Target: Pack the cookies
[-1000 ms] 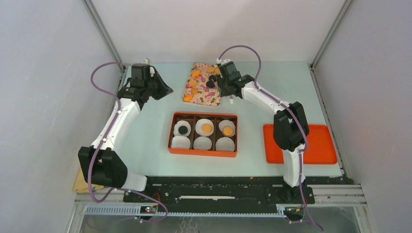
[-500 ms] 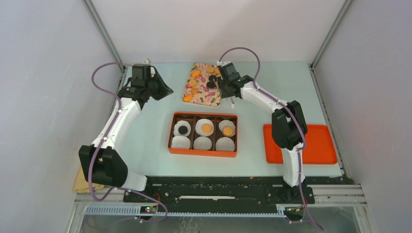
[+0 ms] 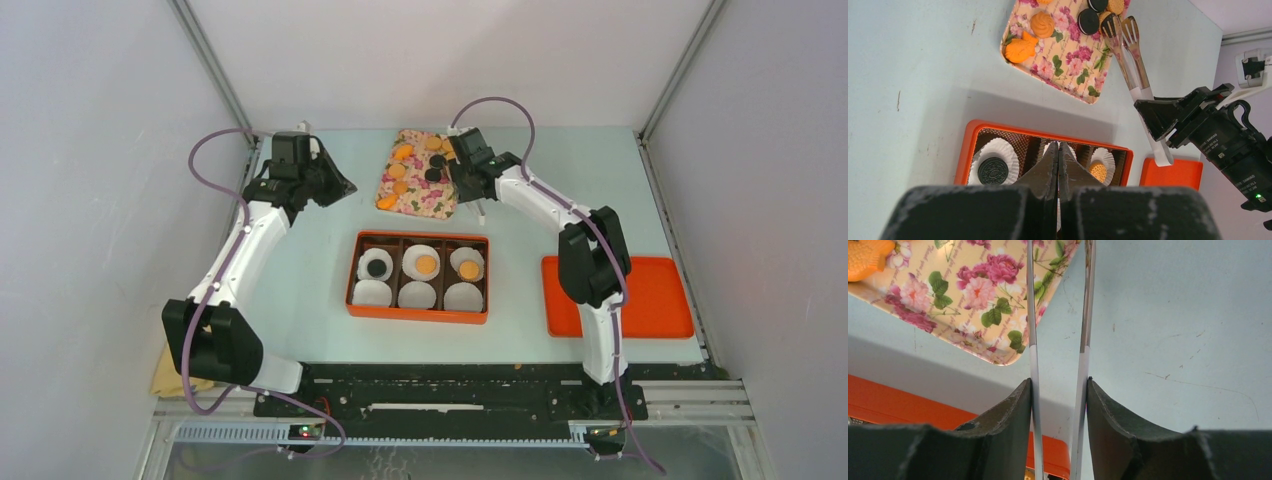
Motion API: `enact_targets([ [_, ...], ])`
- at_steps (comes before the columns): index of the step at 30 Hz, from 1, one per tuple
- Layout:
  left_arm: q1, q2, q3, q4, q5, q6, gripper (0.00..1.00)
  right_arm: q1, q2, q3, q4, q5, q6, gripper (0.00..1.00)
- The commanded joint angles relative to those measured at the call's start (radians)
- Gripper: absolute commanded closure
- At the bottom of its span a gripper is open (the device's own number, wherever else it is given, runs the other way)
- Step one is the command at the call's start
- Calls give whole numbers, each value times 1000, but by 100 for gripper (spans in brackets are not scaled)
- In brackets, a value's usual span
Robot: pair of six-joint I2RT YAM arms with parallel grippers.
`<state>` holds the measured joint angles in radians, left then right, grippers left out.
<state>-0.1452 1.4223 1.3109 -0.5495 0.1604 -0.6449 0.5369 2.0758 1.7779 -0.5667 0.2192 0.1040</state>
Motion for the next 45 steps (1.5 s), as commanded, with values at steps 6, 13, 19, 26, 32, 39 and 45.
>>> enact_targets([
  [6,-4,-7,37,2,10,27,100,-8,92,167,-74,-6,-17,51],
  [13,-4,14,36,11,46,19,100,-3,74,163,-90,15,-6,59],
  [19,-4,-17,29,10,38,17,100,11,-52,89,-31,19,1,73],
  [26,-4,-48,27,1,28,16,100,39,-184,28,-50,14,8,80],
  [32,-3,-65,44,-29,-8,20,100,120,-362,-106,-74,-24,14,82],
  [39,10,-85,55,-64,-21,20,100,322,-614,-265,-153,-109,5,82],
  [45,9,-117,35,-70,-42,24,100,466,-707,-343,-182,-157,21,81],
])
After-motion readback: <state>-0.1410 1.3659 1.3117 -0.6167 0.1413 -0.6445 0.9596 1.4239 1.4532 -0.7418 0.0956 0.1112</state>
